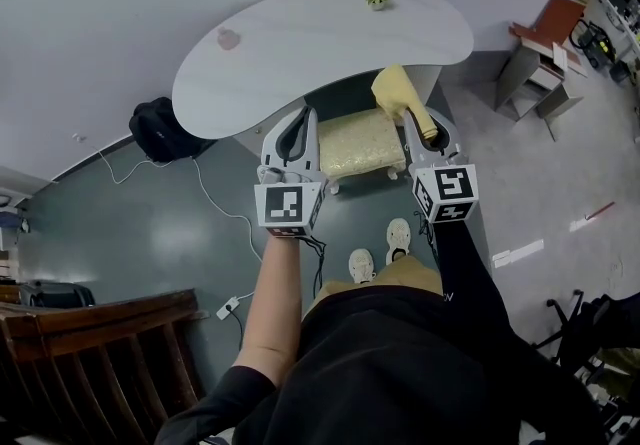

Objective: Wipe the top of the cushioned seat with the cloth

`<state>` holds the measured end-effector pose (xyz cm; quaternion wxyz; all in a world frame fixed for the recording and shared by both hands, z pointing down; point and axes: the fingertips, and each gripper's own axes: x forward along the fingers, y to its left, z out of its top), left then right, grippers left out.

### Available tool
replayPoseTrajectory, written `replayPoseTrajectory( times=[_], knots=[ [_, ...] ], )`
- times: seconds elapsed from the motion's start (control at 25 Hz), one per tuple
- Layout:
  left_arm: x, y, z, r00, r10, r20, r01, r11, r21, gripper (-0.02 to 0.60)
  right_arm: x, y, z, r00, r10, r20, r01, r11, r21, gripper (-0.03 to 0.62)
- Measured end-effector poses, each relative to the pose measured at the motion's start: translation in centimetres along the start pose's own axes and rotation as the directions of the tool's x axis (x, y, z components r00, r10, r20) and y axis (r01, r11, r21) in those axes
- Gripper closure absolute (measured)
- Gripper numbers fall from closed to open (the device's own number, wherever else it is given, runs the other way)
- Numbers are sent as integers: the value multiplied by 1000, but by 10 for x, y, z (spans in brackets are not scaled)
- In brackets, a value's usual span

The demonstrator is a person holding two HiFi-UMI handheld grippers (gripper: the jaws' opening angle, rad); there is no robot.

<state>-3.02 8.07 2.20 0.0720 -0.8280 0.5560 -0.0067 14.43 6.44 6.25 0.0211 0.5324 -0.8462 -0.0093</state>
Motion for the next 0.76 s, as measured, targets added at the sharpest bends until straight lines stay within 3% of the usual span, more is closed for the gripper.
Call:
replayPoseTrajectory(
  times=[0.76],
  knots=[
    [-11,9,16,1000,3,25,-4,1000,12,574,-3,10,15,999,-7,32,7,1000,-3,536]
  ],
)
